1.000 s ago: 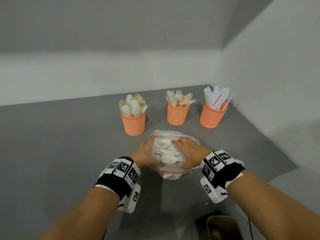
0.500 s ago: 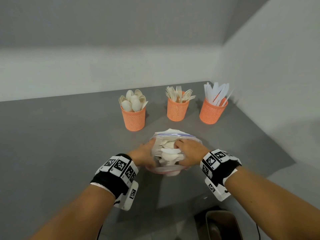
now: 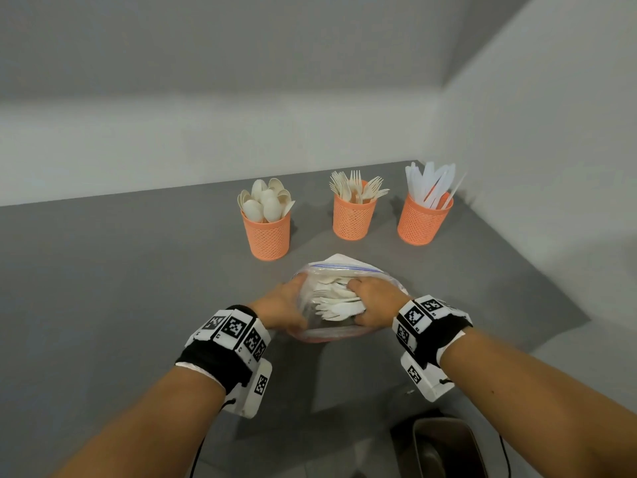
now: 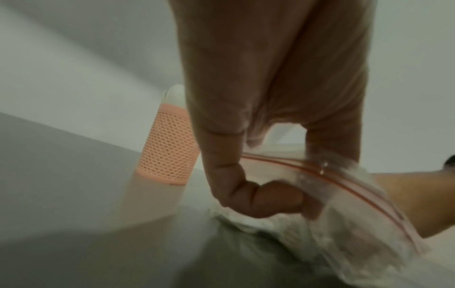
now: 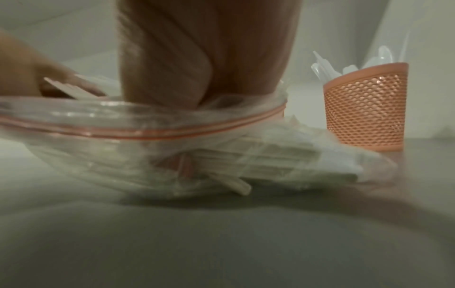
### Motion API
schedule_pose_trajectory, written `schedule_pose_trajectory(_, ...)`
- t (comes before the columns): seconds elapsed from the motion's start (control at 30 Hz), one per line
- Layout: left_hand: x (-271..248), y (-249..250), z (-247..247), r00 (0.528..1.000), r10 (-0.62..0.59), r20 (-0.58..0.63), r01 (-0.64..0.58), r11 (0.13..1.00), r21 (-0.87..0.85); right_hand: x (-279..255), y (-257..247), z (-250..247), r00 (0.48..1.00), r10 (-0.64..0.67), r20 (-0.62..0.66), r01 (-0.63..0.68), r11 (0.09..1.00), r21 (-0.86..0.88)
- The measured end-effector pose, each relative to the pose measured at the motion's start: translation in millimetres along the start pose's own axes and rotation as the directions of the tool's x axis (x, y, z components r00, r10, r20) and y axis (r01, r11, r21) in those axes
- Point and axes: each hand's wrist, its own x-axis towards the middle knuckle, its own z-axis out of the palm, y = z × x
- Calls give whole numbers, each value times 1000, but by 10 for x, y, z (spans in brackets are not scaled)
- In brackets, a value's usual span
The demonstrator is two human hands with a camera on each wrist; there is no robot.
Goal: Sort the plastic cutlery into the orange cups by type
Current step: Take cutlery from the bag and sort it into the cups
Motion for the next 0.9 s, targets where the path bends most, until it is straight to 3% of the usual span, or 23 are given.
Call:
schedule_pose_trajectory(0.17,-66,81,-33,997,71,29,-72,997,16,24,-22,-10,1000,20,-1,-20,999,-35)
schedule_pose_trajectory(0.3,-69,40,-114,992,88,-91,-86,996,31,27,9,-73,999,19,-41,-17,999,39)
schedule_pose_trajectory(0.37,-52,2,-147,986,100,-134,-105,994,-31,4,11,-128,998,-8,-55,14,992,123)
schedule_pose_trajectory(0.47,1,-14,-176,972,92,-215,-128,978,-164,-53,50,-221,998,-64,-20,66,918,391)
schedule_pose_trajectory(0.57,60,-28,-207,936,26,-350,-120,961,-248,-130,66,-352,999,-8,-52,44,674,738)
schedule_pose_trajectory(0.67,112,-60,-171,910,62,-410,-90,995,-49,-161,74,-477,975,195,-108,45,301,953)
schedule_pose_trajectory(0.8,94,43,-29,953,56,-298,0,983,186,-75,143,-617,917,362,-167,227,-129,965)
schedule_pose_trajectory(0.9,60,83,37,975,-5,-223,67,961,270,-54,171,-677,892,430,-138,281,-291,915)
